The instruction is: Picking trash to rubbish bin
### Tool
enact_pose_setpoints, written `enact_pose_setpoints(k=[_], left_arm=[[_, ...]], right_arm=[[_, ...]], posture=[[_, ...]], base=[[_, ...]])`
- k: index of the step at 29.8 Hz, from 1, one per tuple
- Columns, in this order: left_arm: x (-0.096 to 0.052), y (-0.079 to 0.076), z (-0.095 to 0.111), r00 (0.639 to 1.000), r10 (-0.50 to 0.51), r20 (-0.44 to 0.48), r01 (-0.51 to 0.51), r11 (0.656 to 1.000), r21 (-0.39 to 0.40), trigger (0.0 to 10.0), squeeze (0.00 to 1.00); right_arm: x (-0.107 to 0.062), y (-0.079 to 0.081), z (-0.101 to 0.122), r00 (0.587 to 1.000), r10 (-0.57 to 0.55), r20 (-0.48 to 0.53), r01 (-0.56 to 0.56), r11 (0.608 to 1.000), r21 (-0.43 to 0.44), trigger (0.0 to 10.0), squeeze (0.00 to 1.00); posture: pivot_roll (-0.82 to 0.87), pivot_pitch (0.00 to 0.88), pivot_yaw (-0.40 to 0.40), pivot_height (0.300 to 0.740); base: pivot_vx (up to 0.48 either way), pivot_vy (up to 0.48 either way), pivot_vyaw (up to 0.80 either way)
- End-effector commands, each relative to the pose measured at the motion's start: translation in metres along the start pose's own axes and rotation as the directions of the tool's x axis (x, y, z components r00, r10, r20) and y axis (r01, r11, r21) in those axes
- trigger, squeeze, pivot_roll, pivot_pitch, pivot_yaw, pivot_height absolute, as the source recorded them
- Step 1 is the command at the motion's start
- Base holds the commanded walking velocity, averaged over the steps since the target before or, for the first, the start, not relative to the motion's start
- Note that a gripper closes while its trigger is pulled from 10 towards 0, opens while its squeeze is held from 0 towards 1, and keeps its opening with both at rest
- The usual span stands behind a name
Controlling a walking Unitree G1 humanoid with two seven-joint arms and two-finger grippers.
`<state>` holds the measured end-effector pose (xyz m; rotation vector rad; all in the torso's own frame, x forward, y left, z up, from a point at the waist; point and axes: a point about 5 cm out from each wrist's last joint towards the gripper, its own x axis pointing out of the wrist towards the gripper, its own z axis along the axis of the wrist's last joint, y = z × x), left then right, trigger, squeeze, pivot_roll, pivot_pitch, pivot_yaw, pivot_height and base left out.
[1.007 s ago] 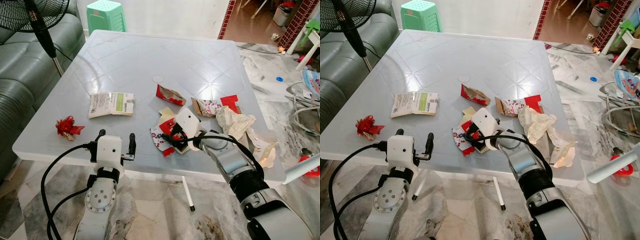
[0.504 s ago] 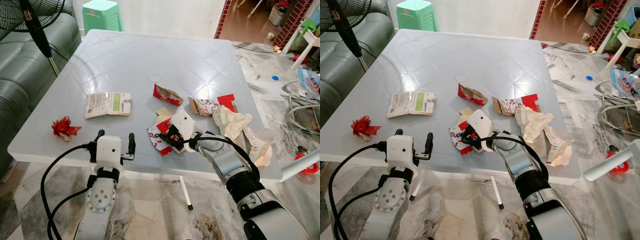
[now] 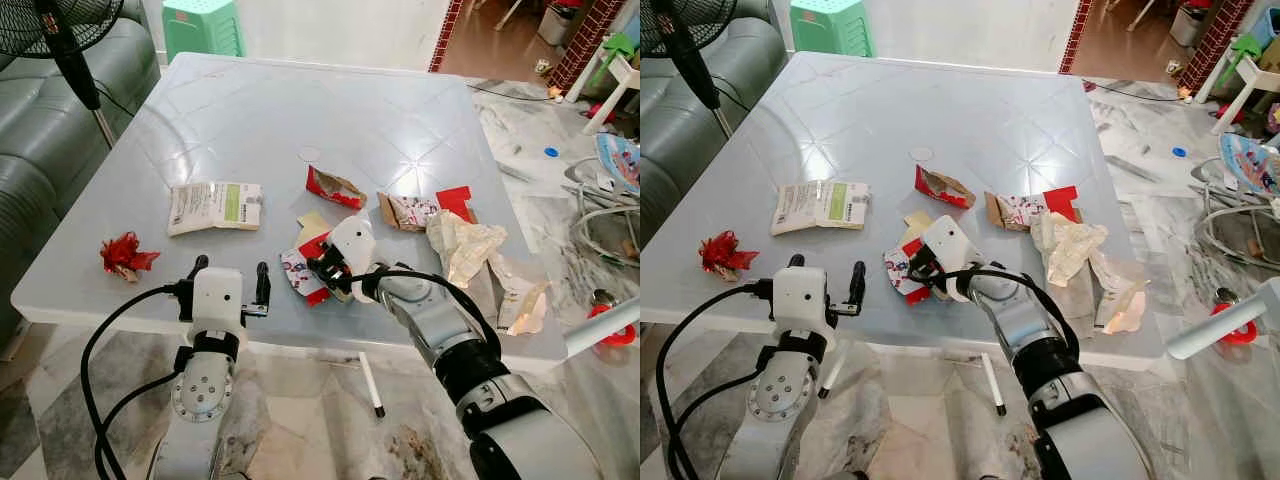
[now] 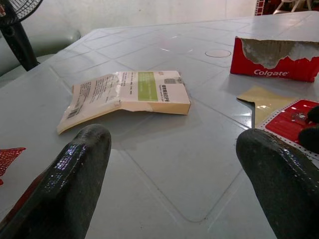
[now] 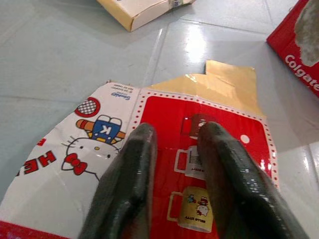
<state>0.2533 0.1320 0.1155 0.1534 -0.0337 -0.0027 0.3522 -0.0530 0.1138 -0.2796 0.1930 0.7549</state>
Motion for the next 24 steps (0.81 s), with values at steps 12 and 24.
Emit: enact_pose_setpoints(k=[12,24], left_arm=[[0.003,0.001,0.000,1.000,0.015,0.008,-0.015,1.000,0.011,10.0,0.00],[0.006,0.004,0.004,0.998,0.044,0.035,-0.045,0.999,0.024,10.0,0.00]], right_arm=[[-0.001,-0.013,0.014,0.993,-0.087,0.083,0.085,0.996,0.025,0.0,0.00],[-0.012,-0.043,0.062,0.911,-0.257,0.322,0.242,0.966,0.087,0.0,0.00]], posture=[[0.03,0.100,-0.107,0.740],[0.03,0.097,-0.108,0.740]], base=[[0.000,0.000,0.00],[0.000,0.000,0.00]])
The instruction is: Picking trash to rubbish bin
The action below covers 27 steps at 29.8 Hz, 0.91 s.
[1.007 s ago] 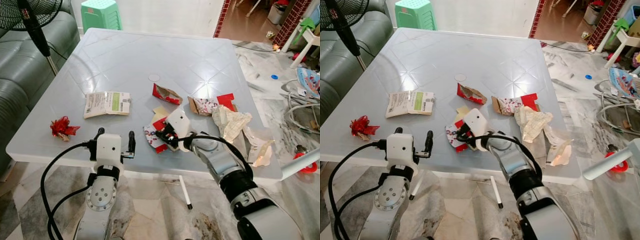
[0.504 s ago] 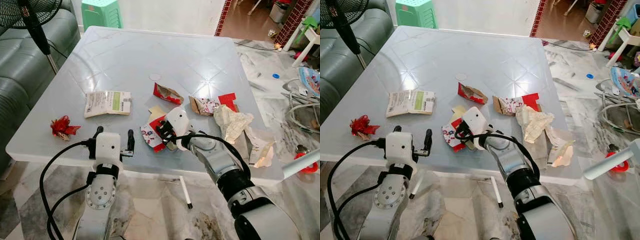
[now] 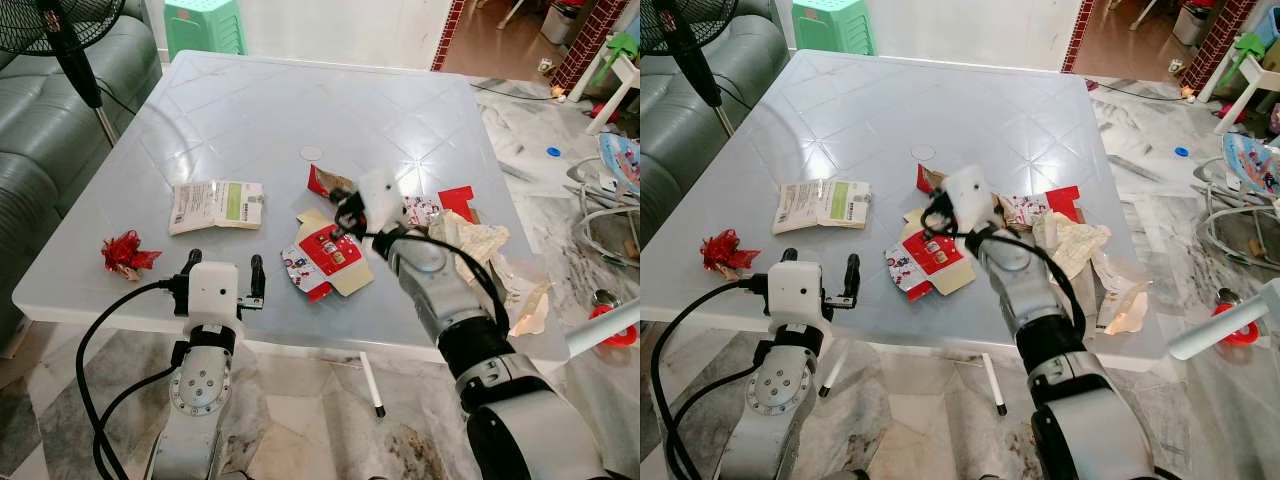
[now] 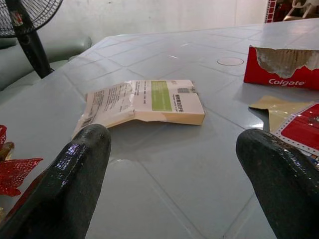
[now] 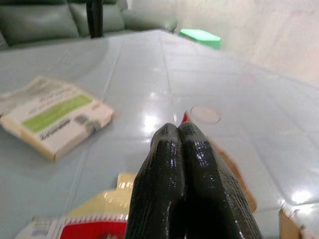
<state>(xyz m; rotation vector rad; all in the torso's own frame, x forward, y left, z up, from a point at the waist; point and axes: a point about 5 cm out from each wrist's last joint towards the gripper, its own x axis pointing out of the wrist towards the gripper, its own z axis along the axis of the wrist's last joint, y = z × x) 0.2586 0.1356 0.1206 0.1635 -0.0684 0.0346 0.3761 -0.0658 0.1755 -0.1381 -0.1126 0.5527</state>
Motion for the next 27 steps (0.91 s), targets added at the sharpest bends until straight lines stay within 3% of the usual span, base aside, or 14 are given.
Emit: enact_pose_setpoints(k=[1,3,4,5,6,15,25,27], left_arm=[[0.001,0.000,0.001,1.000,0.007,0.013,-0.007,1.000,0.017,10.0,0.00],[0.001,-0.001,0.004,1.000,0.008,0.029,-0.009,1.000,0.025,10.0,0.00],[0.002,-0.001,0.007,0.999,-0.001,0.049,-0.001,0.999,0.038,10.0,0.00],[0.002,-0.001,0.007,0.999,-0.001,0.049,-0.001,0.999,0.038,10.0,0.00],[0.002,-0.002,0.009,0.998,-0.009,0.063,0.006,0.999,0.044,10.0,0.00],[0.008,-0.002,0.015,0.996,0.004,0.092,-0.009,0.998,0.056,10.0,0.00],[0.015,-0.003,0.021,0.994,0.002,0.107,-0.008,0.999,0.048,10.0,0.00],[0.016,-0.002,0.021,0.995,0.000,0.104,-0.005,0.999,0.043,10.0,0.00]], right_arm=[[0.000,-0.008,0.010,0.999,-0.034,0.040,0.035,0.999,-0.010,0.0,0.00],[0.000,-0.011,0.011,0.998,-0.048,0.045,0.049,0.999,-0.022,0.0,0.00],[-0.001,-0.015,0.011,0.997,-0.063,0.043,0.064,0.998,-0.023,2.4,0.00],[-0.001,-0.015,0.011,0.997,-0.063,0.043,0.064,0.998,-0.023,2.4,0.00],[-0.003,-0.020,0.011,0.996,-0.084,0.037,0.084,0.996,-0.015,10.0,1.00],[-0.013,-0.030,0.001,0.992,-0.127,0.014,0.127,0.992,-0.003,10.0,1.00],[-0.019,-0.028,-0.007,0.991,-0.137,-0.001,0.137,0.990,0.010,10.0,1.00],[-0.020,-0.027,-0.008,0.990,-0.139,-0.003,0.139,0.990,0.012,10.0,0.74]], posture=[[0.03,0.093,-0.106,0.740],[0.03,0.090,-0.105,0.740],[0.03,0.089,-0.104,0.740],[0.03,0.089,-0.104,0.740],[0.03,0.085,-0.101,0.740],[0.03,0.073,-0.084,0.740],[0.04,0.060,-0.063,0.740],[0.04,0.059,-0.059,0.740]], base=[[0.000,0.000,0.00],[0.000,0.000,0.00],[0.000,0.000,0.00],[0.000,0.000,0.00],[0.000,0.000,0.00],[0.000,0.000,0.00],[0.000,-0.080,0.00],[0.000,-0.274,0.00]])
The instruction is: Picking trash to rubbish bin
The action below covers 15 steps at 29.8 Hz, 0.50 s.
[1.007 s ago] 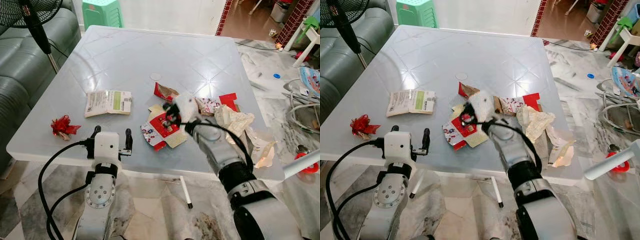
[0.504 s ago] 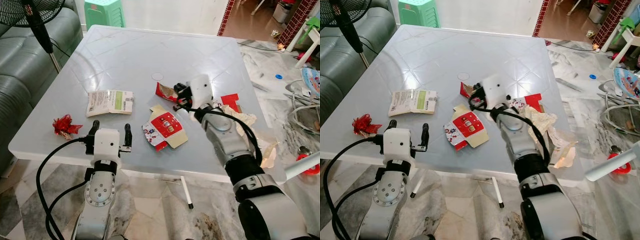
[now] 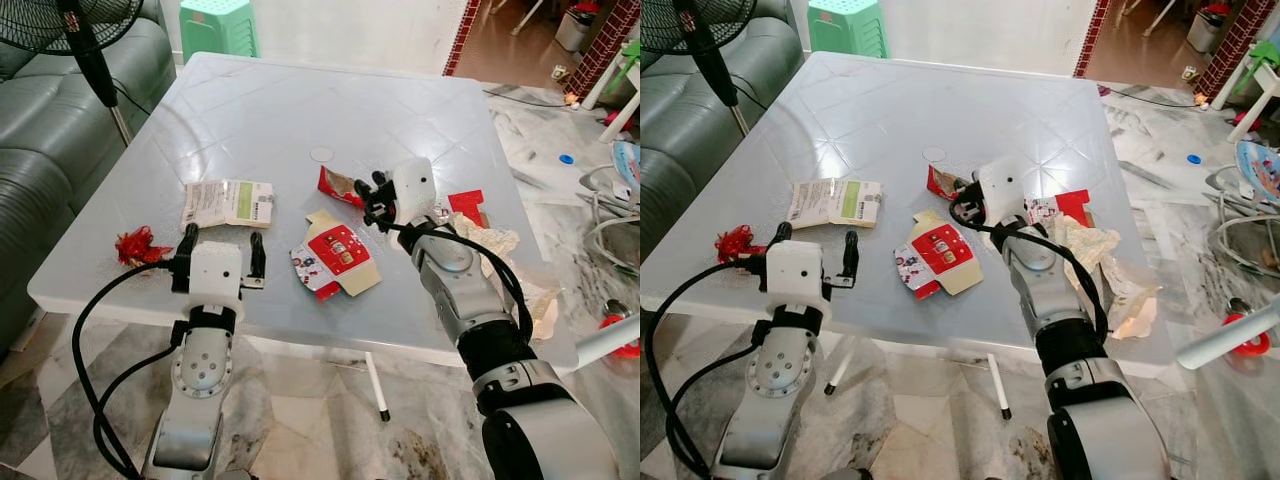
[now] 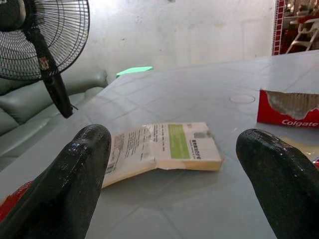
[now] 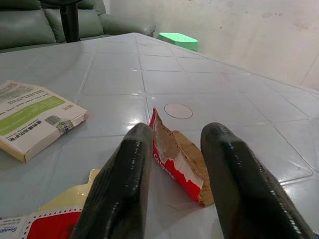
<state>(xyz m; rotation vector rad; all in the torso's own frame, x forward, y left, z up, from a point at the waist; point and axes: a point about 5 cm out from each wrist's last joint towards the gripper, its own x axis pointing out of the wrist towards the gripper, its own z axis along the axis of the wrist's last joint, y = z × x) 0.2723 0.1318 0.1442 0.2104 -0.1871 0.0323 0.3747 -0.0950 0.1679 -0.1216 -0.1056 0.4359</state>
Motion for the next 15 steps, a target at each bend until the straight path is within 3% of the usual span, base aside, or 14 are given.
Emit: enact_pose_setpoints(k=[1,6,7,8,9,11,12,13,15], left_arm=[[0.001,-0.002,-0.002,1.000,-0.004,-0.015,0.004,1.000,-0.002,10.0,0.00],[0.002,0.000,-0.003,1.000,-0.005,-0.019,0.005,1.000,-0.002,10.0,0.00],[0.003,0.000,-0.004,1.000,-0.005,-0.021,0.004,1.000,-0.002,10.0,0.00],[0.003,0.000,-0.004,1.000,-0.004,-0.021,0.004,1.000,-0.002,10.0,0.00],[0.003,0.000,-0.004,1.000,-0.004,-0.022,0.004,1.000,-0.001,10.0,0.00],[0.003,0.000,-0.004,1.000,-0.004,-0.024,0.004,1.000,-0.005,10.0,0.00],[0.003,0.000,-0.004,1.000,-0.004,-0.024,0.004,1.000,-0.006,10.0,0.00],[0.003,0.000,-0.004,1.000,-0.005,-0.023,0.005,1.000,-0.007,10.0,0.00],[0.004,0.000,-0.004,1.000,-0.005,-0.023,0.005,1.000,-0.023,10.0,0.00]], right_arm=[[-0.003,-0.004,0.002,1.000,-0.023,0.008,0.023,1.000,0.001,10.0,0.71],[-0.005,-0.005,-0.001,1.000,-0.031,0.001,0.031,0.999,0.006,10.0,0.65],[-0.005,-0.005,-0.002,0.999,-0.037,-0.001,0.037,0.999,0.010,10.0,0.53],[-0.005,-0.005,-0.002,0.999,-0.039,-0.002,0.039,0.999,0.011,10.0,0.53],[-0.005,-0.005,-0.003,0.999,-0.045,-0.002,0.045,0.999,0.016,10.0,0.46],[-0.007,-0.008,-0.003,0.995,-0.097,0.005,0.096,0.993,0.061,10.0,0.09],[-0.008,-0.009,-0.003,0.994,-0.109,0.006,0.108,0.992,0.072,10.0,0.09],[-0.009,-0.011,-0.003,0.991,-0.130,0.010,0.129,0.988,0.079,10.0,0.00],[-0.011,-0.016,-0.002,0.984,-0.180,0.019,0.177,0.980,0.095,10.0,0.00]], posture=[[0.04,0.059,-0.059,0.740],[0.04,0.057,-0.050,0.740],[0.04,0.056,-0.047,0.740],[0.04,0.056,-0.047,0.740],[0.04,0.056,-0.047,0.740],[0.04,0.054,-0.046,0.740],[0.04,0.054,-0.046,0.740],[0.04,0.053,-0.047,0.740],[0.04,0.052,-0.045,0.740]], base=[[0.000,-0.274,0.00],[0.000,-0.279,0.00],[0.000,-0.281,0.00],[0.000,-0.281,0.00],[0.000,-0.281,0.00],[0.000,-0.283,0.00],[0.000,-0.285,0.00],[0.000,-0.266,0.00],[0.000,-0.133,0.00]])
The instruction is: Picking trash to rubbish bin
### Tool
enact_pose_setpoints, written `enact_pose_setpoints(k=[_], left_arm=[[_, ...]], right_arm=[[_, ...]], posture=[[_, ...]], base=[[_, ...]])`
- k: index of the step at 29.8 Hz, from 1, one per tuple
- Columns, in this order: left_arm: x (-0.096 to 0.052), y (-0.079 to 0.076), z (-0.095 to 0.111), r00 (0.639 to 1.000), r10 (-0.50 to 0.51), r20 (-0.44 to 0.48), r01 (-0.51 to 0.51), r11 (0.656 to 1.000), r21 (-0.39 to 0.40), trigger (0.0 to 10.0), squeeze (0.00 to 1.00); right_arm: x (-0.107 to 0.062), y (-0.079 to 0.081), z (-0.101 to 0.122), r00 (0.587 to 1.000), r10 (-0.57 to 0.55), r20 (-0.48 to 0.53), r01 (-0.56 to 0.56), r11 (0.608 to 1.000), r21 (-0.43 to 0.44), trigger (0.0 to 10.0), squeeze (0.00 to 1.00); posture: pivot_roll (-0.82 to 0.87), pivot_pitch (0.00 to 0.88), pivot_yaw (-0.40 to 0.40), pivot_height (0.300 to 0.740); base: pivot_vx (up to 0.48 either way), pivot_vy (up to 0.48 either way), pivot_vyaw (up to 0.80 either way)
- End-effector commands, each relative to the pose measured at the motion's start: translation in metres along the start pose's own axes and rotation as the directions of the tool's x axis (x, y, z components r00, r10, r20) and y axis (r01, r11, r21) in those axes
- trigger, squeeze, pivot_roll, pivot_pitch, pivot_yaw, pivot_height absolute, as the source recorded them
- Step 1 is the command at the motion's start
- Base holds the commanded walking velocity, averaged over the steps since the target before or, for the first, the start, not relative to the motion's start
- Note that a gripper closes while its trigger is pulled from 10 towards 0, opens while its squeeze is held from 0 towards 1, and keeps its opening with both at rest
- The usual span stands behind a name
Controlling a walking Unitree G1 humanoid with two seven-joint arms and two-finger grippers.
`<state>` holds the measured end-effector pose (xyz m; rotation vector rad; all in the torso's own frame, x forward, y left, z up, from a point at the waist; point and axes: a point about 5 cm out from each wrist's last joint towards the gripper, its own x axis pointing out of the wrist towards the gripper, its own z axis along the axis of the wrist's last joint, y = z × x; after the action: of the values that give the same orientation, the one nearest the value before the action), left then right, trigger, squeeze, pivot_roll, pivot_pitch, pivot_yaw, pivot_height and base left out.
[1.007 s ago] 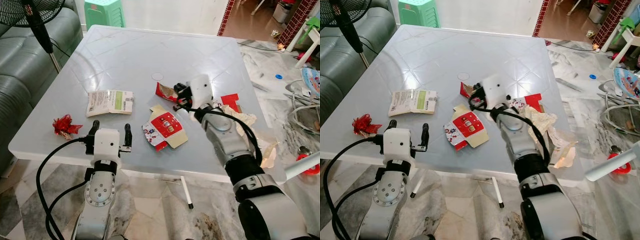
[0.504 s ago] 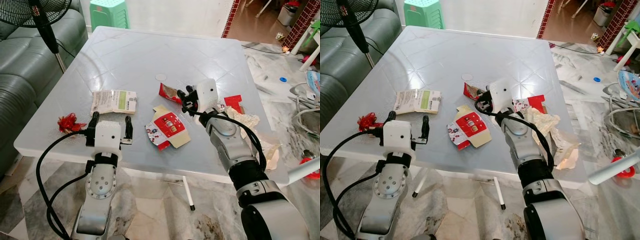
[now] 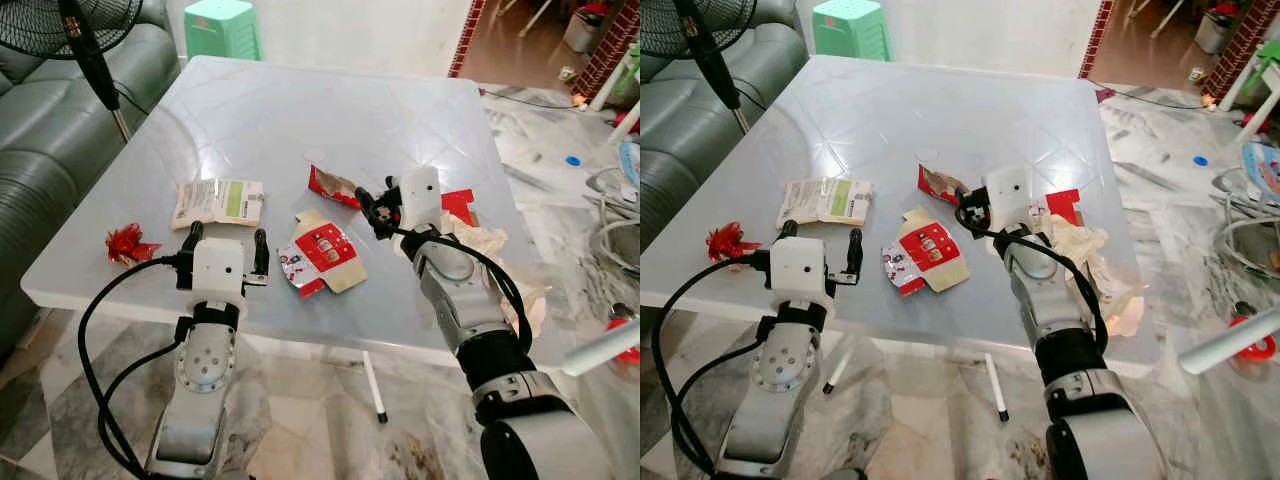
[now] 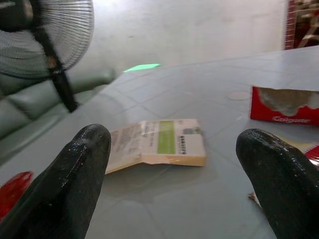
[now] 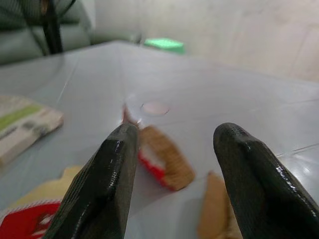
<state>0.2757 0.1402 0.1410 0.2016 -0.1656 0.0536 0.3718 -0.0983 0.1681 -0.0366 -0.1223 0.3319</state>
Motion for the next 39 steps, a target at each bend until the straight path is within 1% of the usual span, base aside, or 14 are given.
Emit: enact_pose_setpoints(k=[1,4,6,8,9,13,14,17,18,21,28,32,39], left_arm=[[0.001,-0.007,0.002,1.000,-0.024,0.000,0.024,0.999,-0.024,10.0,0.00],[0.001,-0.007,0.002,1.000,-0.031,0.000,0.031,0.999,-0.035,10.0,0.00],[0.002,-0.006,0.001,0.999,-0.036,0.000,0.036,0.999,-0.034,10.0,0.00],[0.003,-0.006,0.002,0.999,-0.045,0.003,0.045,0.998,-0.032,10.0,0.00],[0.005,-0.005,0.004,0.998,-0.053,0.012,0.054,0.998,-0.029,10.0,0.00],[0.010,-0.002,0.008,0.998,-0.063,0.024,0.064,0.998,-0.024,10.0,0.00],[0.013,0.000,0.009,0.997,-0.069,0.030,0.069,0.997,-0.018,10.0,0.00],[0.016,0.002,0.011,0.997,-0.071,0.035,0.072,0.997,-0.011,10.0,0.00],[0.017,0.003,0.012,0.996,-0.074,0.040,0.074,0.997,-0.007,10.0,0.00],[0.020,0.005,0.014,0.996,-0.074,0.046,0.074,0.997,0.005,10.0,0.00],[0.024,0.010,0.014,0.997,-0.064,0.045,0.064,0.998,0.007,10.0,0.00],[0.026,0.012,0.013,0.999,-0.039,0.039,0.039,0.999,-0.011,10.0,0.00],[0.024,0.012,0.010,0.999,-0.026,0.029,0.026,0.999,-0.021,10.0,0.00]], right_arm=[[-0.006,-0.016,-0.001,0.997,-0.080,0.003,0.080,0.997,0.022,10.0,0.00],[-0.008,-0.022,-0.001,0.994,-0.109,0.008,0.109,0.994,0.029,10.0,0.00],[-0.009,-0.024,-0.002,0.992,-0.127,0.008,0.126,0.991,0.032,10.0,0.00],[-0.009,-0.027,-0.002,0.990,-0.143,0.011,0.143,0.989,0.038,10.0,0.00],[-0.011,-0.030,-0.003,0.985,-0.170,0.011,0.169,0.984,0.049,10.0,0.00],[-0.014,-0.035,-0.005,0.978,-0.209,0.008,0.208,0.976,0.070,10.0,0.00],[-0.015,-0.038,-0.008,0.972,-0.234,0.004,0.233,0.969,0.085,10.0,0.00],[-0.017,-0.042,-0.010,0.965,-0.261,-0.001,0.260,0.959,0.110,10.0,0.00],[-0.018,-0.045,-0.011,0.960,-0.280,-0.006,0.278,0.951,0.138,10.0,0.00],[-0.019,-0.048,-0.013,0.951,-0.310,-0.016,0.308,0.936,0.173,10.0,0.00],[-0.018,-0.049,-0.012,0.951,-0.309,-0.015,0.307,0.938,0.162,10.0,0.00],[-0.018,-0.052,-0.012,0.952,-0.305,-0.016,0.304,0.941,0.149,10.0,0.00],[-0.019,-0.054,-0.014,0.953,-0.302,-0.027,0.303,0.943,0.136,10.0,0.00]], posture=[[0.04,0.052,-0.045,0.740],[0.04,0.048,-0.035,0.740],[0.05,0.039,-0.014,0.740],[0.05,0.039,-0.014,0.740],[0.06,0.029,0.008,0.740],[0.07,0.022,0.025,0.740],[0.08,0.011,0.043,0.740],[0.09,0.004,0.052,0.740],[0.09,0.000,0.059,0.740],[0.10,0.000,0.068,0.740],[0.10,0.000,0.061,0.740],[0.09,0.000,0.042,0.740],[0.08,0.000,0.029,0.740]], base=[[0.000,0.000,0.00],[0.000,0.000,0.00],[0.000,0.000,0.00],[0.000,0.000,0.00],[0.000,0.000,0.00],[0.000,0.000,0.00],[0.000,0.000,0.00],[0.000,0.000,0.00],[0.000,0.000,0.00],[0.000,0.000,0.00],[0.000,0.000,0.00],[0.000,0.000,0.00],[0.000,0.000,0.00]])
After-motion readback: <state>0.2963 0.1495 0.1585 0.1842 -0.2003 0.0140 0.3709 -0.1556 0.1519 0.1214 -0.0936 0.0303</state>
